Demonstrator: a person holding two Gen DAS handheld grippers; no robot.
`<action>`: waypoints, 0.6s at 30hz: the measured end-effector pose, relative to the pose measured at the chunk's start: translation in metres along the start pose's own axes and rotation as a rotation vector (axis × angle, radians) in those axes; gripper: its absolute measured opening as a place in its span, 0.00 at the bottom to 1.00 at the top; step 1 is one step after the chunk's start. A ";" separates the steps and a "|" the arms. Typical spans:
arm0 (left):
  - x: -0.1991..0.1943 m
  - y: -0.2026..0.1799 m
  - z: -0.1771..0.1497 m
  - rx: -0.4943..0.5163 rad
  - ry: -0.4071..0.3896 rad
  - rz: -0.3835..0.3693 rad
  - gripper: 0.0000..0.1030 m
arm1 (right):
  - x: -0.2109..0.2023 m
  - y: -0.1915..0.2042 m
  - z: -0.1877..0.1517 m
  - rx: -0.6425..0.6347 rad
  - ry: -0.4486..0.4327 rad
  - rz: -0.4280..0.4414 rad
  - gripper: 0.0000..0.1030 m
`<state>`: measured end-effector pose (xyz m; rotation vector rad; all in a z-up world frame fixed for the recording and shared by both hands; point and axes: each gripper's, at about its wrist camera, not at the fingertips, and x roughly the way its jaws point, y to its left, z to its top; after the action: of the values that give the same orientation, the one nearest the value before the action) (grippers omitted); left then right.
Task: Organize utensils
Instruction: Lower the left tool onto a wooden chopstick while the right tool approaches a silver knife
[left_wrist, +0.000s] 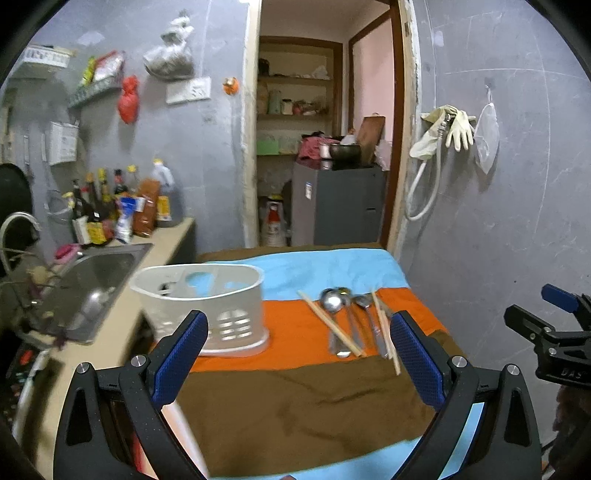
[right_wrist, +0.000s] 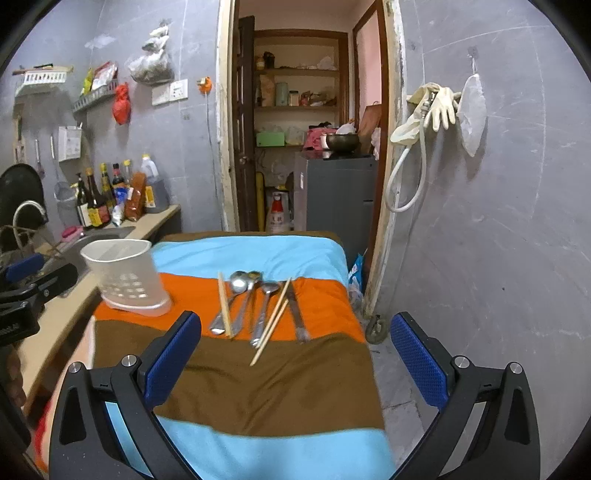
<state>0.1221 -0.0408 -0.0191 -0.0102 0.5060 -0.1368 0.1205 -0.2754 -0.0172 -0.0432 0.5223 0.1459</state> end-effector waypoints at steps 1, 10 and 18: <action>0.008 -0.002 0.001 -0.001 0.009 -0.008 0.94 | 0.008 -0.004 0.002 -0.010 0.000 0.001 1.00; 0.102 -0.024 0.016 -0.024 0.120 -0.003 0.93 | 0.091 -0.054 0.015 -0.010 0.037 0.114 1.00; 0.172 -0.025 0.004 -0.055 0.239 0.037 0.68 | 0.160 -0.068 0.013 -0.017 0.123 0.204 0.80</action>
<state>0.2699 -0.0881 -0.0979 -0.0383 0.7479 -0.0880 0.2741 -0.3215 -0.0855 -0.0154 0.6478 0.3486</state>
